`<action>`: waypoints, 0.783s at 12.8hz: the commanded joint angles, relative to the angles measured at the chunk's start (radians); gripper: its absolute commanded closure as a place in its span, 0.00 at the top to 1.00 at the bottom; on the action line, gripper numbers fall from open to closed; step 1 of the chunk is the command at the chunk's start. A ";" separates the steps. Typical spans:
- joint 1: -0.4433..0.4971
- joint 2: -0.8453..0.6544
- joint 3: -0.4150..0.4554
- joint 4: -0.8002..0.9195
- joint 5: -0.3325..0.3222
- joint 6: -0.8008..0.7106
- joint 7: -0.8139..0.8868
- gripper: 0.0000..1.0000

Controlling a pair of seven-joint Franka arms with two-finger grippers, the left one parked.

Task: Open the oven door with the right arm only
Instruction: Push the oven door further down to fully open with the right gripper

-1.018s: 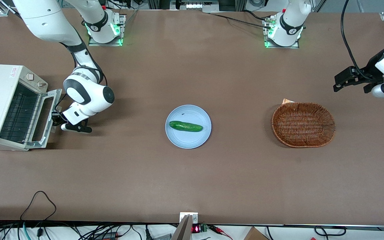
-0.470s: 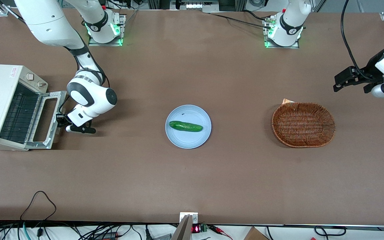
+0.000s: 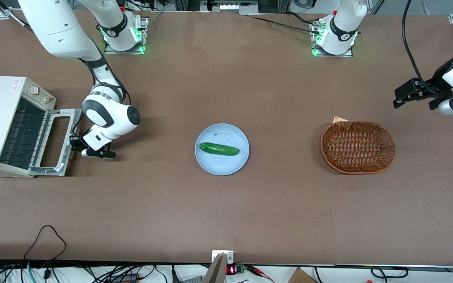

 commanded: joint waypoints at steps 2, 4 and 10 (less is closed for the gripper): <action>-0.009 0.019 -0.029 -0.004 -0.004 -0.032 0.016 0.01; -0.007 0.039 -0.029 0.009 -0.004 -0.034 0.017 0.01; 0.008 0.062 -0.029 0.023 -0.002 -0.035 0.019 0.01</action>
